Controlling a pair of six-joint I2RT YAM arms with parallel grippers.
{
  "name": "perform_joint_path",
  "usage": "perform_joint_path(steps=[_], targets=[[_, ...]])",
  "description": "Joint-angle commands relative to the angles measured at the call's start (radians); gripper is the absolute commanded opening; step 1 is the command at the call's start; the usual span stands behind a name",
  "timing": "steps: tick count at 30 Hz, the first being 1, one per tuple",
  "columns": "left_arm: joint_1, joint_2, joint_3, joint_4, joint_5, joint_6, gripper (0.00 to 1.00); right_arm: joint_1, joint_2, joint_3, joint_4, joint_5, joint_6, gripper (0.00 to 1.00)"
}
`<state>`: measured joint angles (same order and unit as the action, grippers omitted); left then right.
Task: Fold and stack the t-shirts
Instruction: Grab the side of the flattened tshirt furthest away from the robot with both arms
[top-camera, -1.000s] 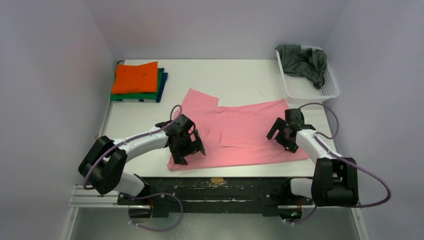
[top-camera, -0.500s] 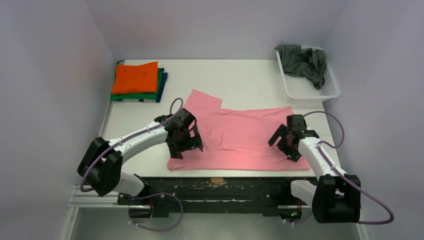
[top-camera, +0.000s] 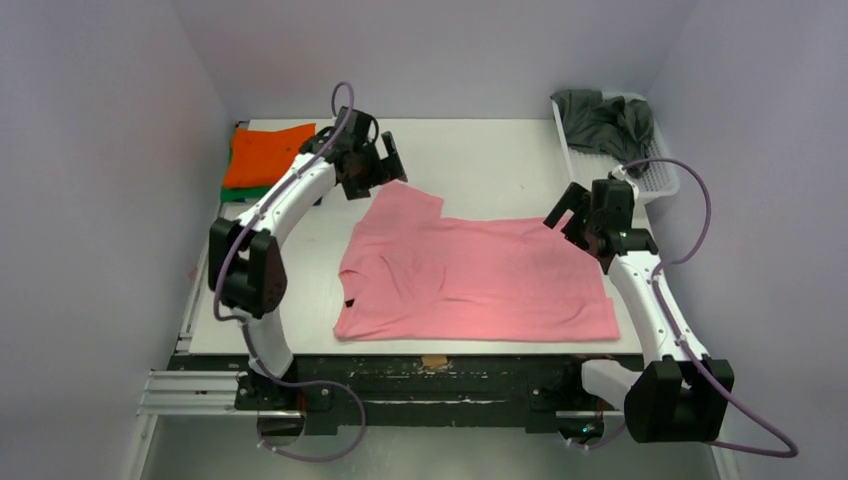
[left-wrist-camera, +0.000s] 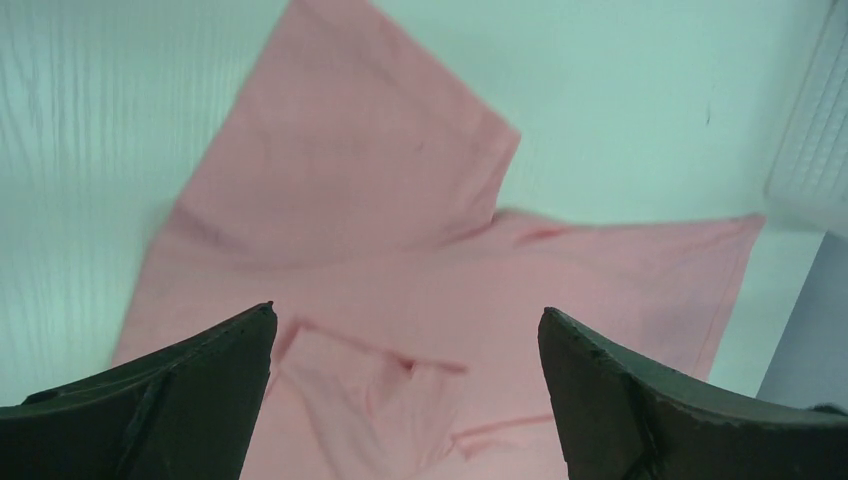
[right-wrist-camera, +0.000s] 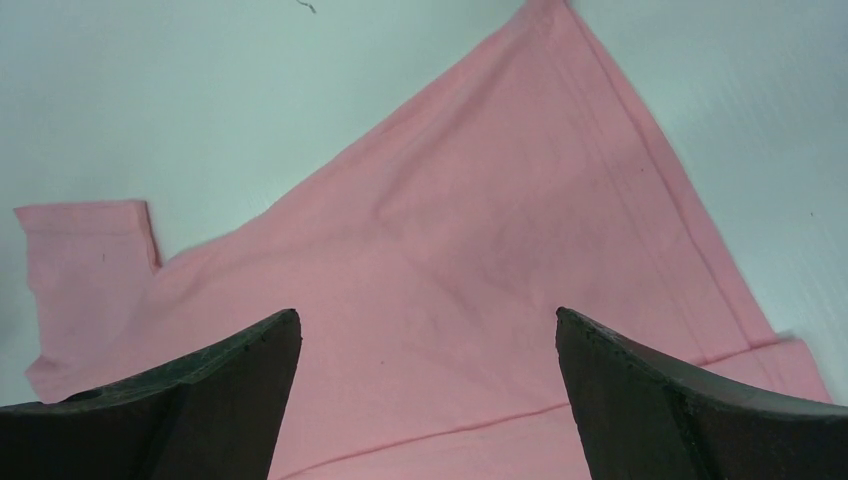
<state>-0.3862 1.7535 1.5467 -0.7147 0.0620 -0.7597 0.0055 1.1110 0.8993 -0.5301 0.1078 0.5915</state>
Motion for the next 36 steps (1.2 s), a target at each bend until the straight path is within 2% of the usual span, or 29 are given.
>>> perform_joint_path(steps=[1, 4, 8, 11, 13, 16, 20, 24, 36], targets=[[0.064, 0.247, 0.297, 0.015, 0.008, 0.133, 1.00, -0.003, 0.032, 0.057, 0.054, -0.014, -0.030, 0.97], [0.106, 0.395, 0.441, 0.072, 0.072, 0.141, 1.00, -0.002, 0.043, 0.063, 0.057, -0.011, -0.032, 0.97], [0.156, 0.576, 0.648, 0.057, 0.157, 0.119, 1.00, -0.002, 0.061, 0.067, 0.049, 0.001, -0.043, 0.97], [0.193, 0.665, 0.677, 0.136, 0.286, 0.049, 1.00, -0.002, 0.075, 0.058, 0.049, 0.002, -0.042, 0.97], [0.208, 0.690, 0.641, 0.278, 0.384, -0.003, 1.00, -0.002, 0.084, 0.057, 0.047, 0.006, -0.041, 0.97], [0.208, 0.728, 0.662, 0.276, 0.361, -0.015, 1.00, -0.002, 0.094, 0.060, 0.049, 0.011, -0.039, 0.97], [0.208, 0.772, 0.707, 0.187, 0.314, -0.006, 1.00, -0.002, 0.101, 0.066, 0.053, 0.022, -0.032, 0.97], [0.201, 0.807, 0.733, 0.107, 0.344, 0.002, 1.00, -0.002, 0.112, 0.062, 0.067, 0.011, -0.025, 0.97], [0.135, 0.760, 0.700, -0.113, 0.281, 0.160, 1.00, -0.002, 0.129, 0.049, 0.055, -0.011, -0.025, 0.97]])
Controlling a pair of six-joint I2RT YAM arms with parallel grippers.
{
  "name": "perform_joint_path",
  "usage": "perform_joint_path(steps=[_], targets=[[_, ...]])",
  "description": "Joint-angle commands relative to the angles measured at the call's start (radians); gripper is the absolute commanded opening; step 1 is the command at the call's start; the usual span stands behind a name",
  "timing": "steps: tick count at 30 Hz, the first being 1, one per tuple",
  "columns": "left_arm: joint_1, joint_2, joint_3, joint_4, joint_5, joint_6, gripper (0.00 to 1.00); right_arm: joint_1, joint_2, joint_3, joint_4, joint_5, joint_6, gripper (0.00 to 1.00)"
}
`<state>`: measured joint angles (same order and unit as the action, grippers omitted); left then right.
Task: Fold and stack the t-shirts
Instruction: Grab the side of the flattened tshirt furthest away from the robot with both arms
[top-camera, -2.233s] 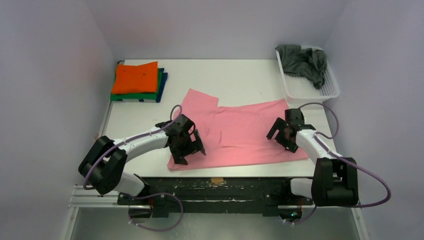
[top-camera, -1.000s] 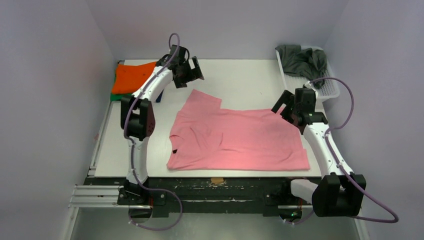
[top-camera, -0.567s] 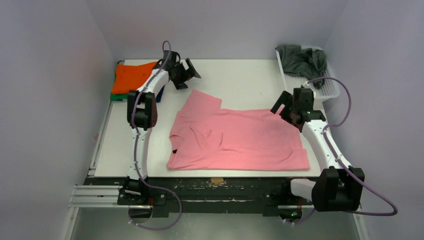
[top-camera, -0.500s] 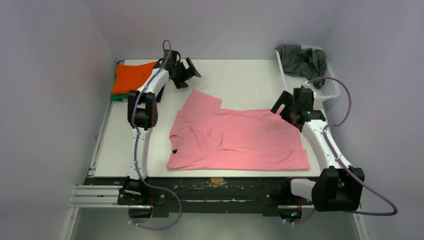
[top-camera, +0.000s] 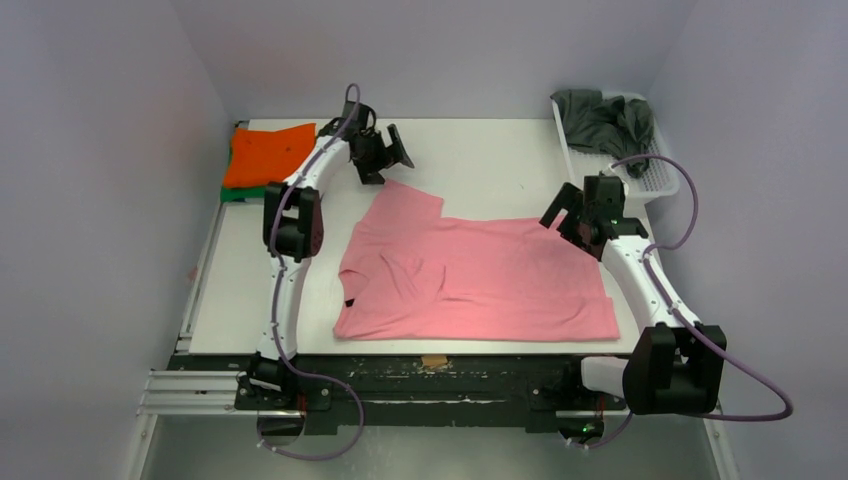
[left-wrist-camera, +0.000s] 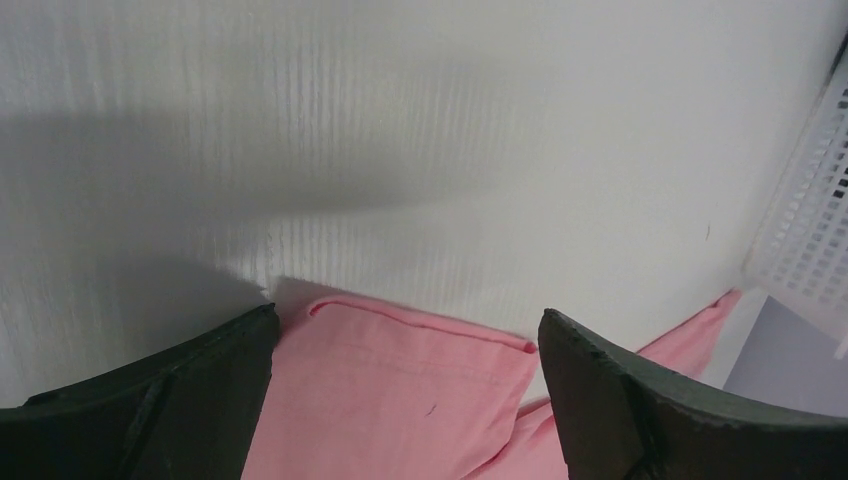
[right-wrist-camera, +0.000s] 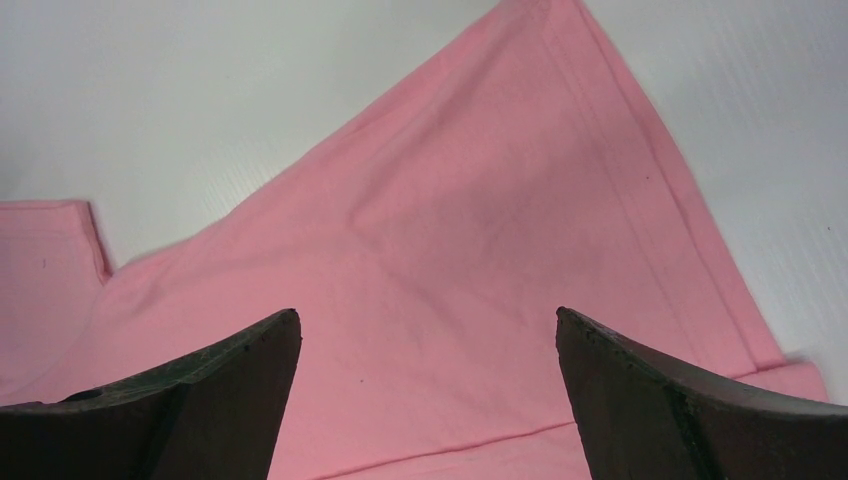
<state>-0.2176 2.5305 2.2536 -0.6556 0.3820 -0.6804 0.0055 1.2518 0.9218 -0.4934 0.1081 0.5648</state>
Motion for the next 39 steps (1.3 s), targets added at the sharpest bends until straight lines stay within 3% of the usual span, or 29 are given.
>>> perform_joint_path(steps=[1, 4, 9, 12, 17, 20, 23, 30, 39], targets=[[-0.039, -0.020, -0.005, -0.189, -0.058, 0.099, 1.00, -0.002, -0.012, 0.024, 0.019, -0.015, 0.001, 0.97], [-0.054, -0.025, 0.013, -0.251, -0.135, 0.127, 0.92, -0.003, -0.012, 0.017, 0.019, -0.025, -0.003, 0.97], [-0.066, -0.016, 0.052, -0.340, -0.262, 0.118, 0.59, -0.002, -0.017, 0.004, 0.015, -0.025, -0.009, 0.97], [-0.071, -0.017, 0.053, -0.341, -0.290, 0.118, 0.46, -0.002, -0.020, -0.002, 0.012, -0.023, -0.014, 0.97], [-0.072, 0.002, 0.080, -0.322, -0.301, 0.121, 0.30, -0.003, -0.022, -0.008, 0.005, -0.013, -0.022, 0.97], [-0.076, 0.024, 0.121, -0.324, -0.299, 0.135, 0.27, -0.002, -0.017, -0.006, -0.010, 0.002, -0.026, 0.96], [-0.083, 0.025, 0.123, -0.326, -0.310, 0.148, 0.02, -0.002, -0.013, -0.003, -0.021, 0.023, -0.031, 0.96], [-0.090, -0.040, 0.080, -0.280, -0.325, 0.193, 0.00, -0.002, 0.037, 0.030, -0.035, 0.109, -0.064, 0.96], [-0.108, -0.224, -0.067, -0.158, -0.328, 0.225, 0.00, -0.002, 0.338, 0.322, -0.170, 0.285, -0.059, 0.93]])
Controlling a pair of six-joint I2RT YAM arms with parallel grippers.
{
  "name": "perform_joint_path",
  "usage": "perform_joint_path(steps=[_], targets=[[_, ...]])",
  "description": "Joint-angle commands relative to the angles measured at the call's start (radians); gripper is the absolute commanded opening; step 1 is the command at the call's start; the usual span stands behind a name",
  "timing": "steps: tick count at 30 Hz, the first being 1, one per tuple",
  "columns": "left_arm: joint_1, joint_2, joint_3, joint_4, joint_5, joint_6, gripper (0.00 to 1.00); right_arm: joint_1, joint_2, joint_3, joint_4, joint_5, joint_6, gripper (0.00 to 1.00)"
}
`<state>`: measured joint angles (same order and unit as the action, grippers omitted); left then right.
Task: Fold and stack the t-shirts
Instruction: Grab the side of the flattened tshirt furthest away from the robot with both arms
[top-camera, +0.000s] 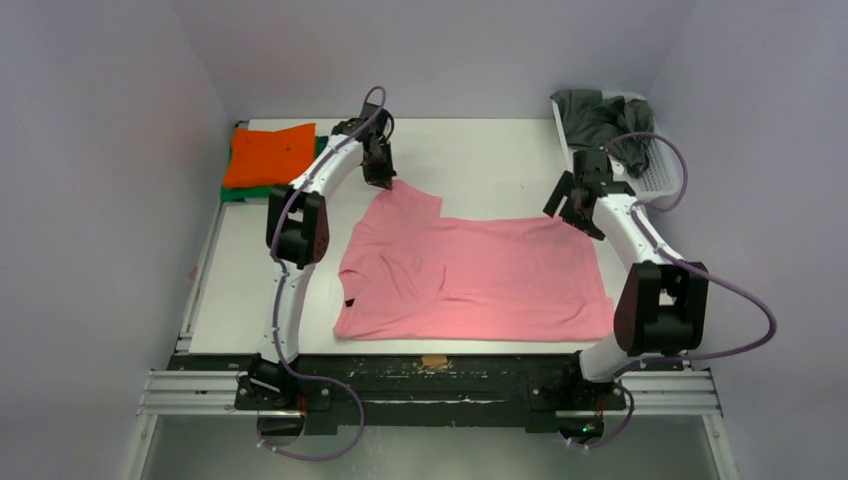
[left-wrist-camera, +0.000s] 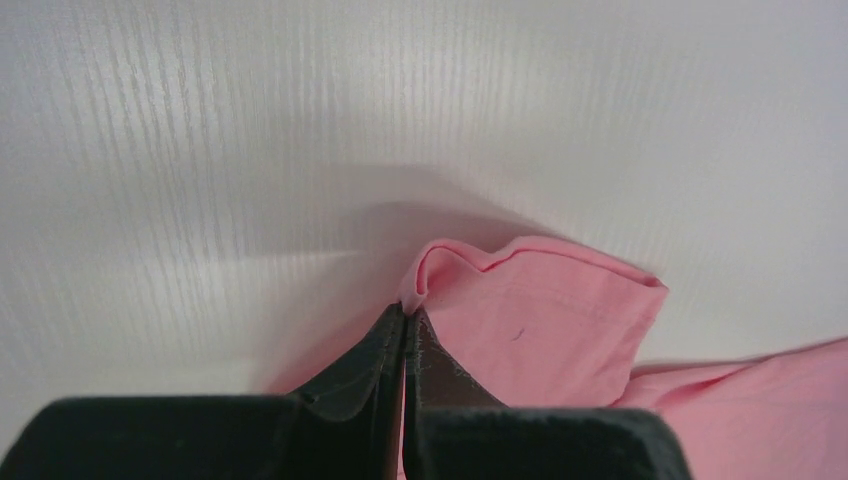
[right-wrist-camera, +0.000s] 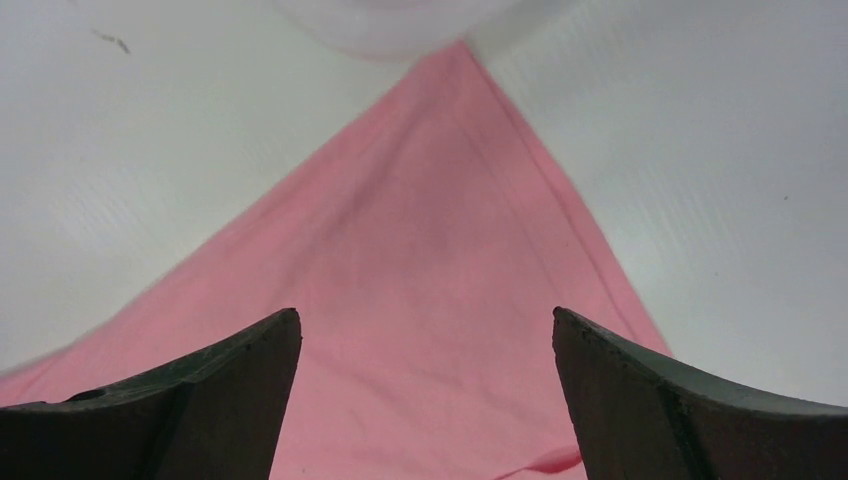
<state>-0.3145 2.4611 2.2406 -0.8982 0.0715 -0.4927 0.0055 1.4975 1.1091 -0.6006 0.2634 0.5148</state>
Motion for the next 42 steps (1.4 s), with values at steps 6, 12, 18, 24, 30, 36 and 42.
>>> perform_joint_path(steps=[6, 12, 18, 24, 30, 36, 42], targets=[[-0.011, -0.228, -0.162, 0.138, 0.004, 0.041, 0.00, 0.008, 0.337, 0.321, -0.118, 0.232, 0.023, 0.88], [-0.011, -0.268, -0.229, 0.165, 0.041, 0.018, 0.00, 0.082, 0.465, 0.431, -0.137, 0.343, 0.068, 0.86], [-0.012, -0.297, -0.270, 0.179, 0.049, 0.008, 0.00, 0.112, 0.567, 0.501, -0.159, 0.414, 0.122, 0.86], [-0.011, -0.316, -0.290, 0.186, 0.057, 0.007, 0.00, 0.114, 0.639, 0.543, -0.188, 0.397, 0.117, 0.83], [-0.011, -0.339, -0.304, 0.198, 0.082, 0.008, 0.00, 0.115, 0.650, 0.499, -0.189, 0.397, 0.110, 0.73], [-0.012, -0.363, -0.317, 0.196, 0.058, 0.019, 0.00, 0.089, 0.612, 0.434, -0.176, 0.415, 0.111, 0.52], [-0.011, -0.363, -0.312, 0.201, 0.050, 0.025, 0.00, 0.067, 0.605, 0.418, -0.173, 0.434, 0.110, 0.44]])
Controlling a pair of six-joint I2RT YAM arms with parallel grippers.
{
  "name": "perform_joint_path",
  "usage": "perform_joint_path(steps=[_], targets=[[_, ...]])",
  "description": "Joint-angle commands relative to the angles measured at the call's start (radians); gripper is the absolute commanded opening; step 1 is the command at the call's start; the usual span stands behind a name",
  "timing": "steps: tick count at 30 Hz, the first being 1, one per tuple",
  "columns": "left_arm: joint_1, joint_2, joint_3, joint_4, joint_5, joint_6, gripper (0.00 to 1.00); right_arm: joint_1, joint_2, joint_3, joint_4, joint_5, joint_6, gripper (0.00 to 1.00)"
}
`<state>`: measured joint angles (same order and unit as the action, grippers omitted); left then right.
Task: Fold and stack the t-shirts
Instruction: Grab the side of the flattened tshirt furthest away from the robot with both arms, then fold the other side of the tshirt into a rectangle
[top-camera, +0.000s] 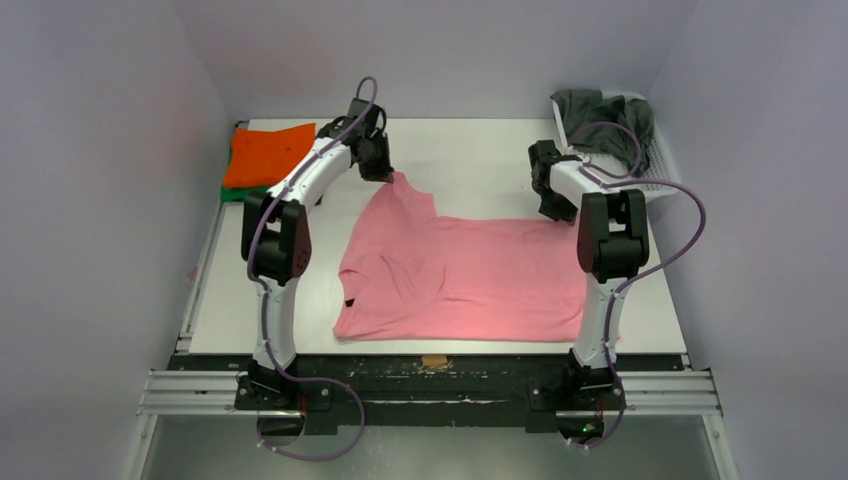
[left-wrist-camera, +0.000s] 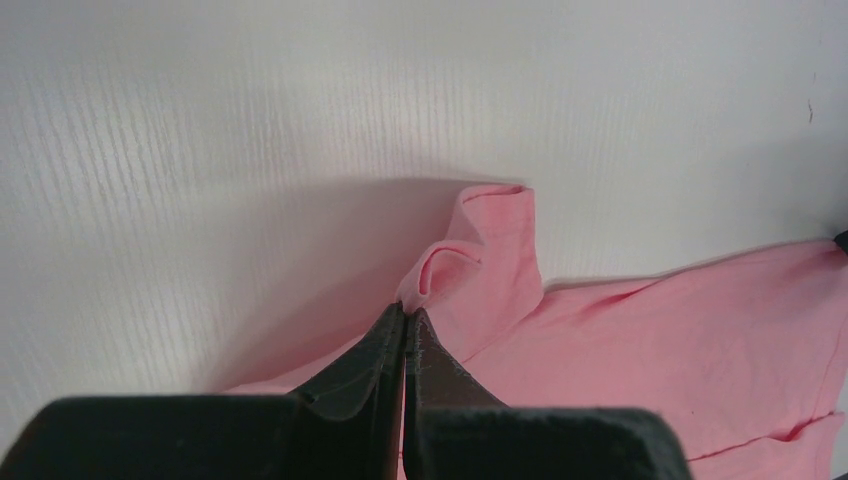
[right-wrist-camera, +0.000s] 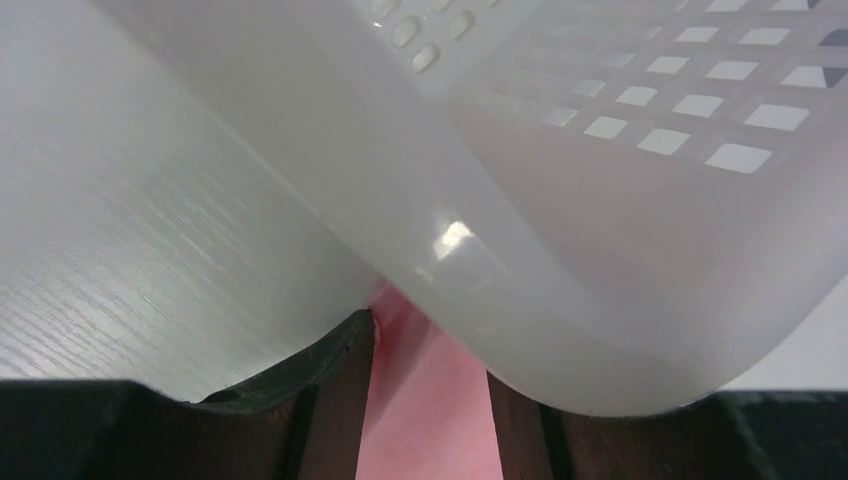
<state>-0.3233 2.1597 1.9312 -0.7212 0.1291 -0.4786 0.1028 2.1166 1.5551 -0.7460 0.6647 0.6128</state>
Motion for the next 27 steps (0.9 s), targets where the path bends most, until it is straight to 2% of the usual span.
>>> perform_joint_path(steps=[1, 10, 12, 14, 19, 27], targets=[[-0.003, -0.063, -0.003, 0.022, -0.011, 0.012, 0.00, -0.033, -0.014, -0.028, -0.026, 0.034, 0.011, 0.42], [-0.003, -0.076, -0.001, 0.011, -0.028, 0.029, 0.00, -0.045, -0.014, -0.018, 0.007, 0.035, -0.006, 0.22], [-0.003, -0.082, -0.004, 0.016, -0.014, 0.038, 0.00, -0.044, -0.016, -0.011, 0.020, 0.034, -0.016, 0.15], [-0.003, -0.092, -0.018, 0.036, 0.021, 0.052, 0.00, -0.044, -0.021, -0.007, 0.033, 0.032, -0.034, 0.00], [-0.008, -0.145, -0.108, 0.097, 0.123, 0.083, 0.00, -0.032, -0.074, -0.061, 0.110, -0.018, -0.102, 0.00], [-0.058, -0.319, -0.332, 0.165, 0.168, 0.178, 0.00, 0.008, -0.189, -0.172, 0.114, -0.028, -0.117, 0.00]])
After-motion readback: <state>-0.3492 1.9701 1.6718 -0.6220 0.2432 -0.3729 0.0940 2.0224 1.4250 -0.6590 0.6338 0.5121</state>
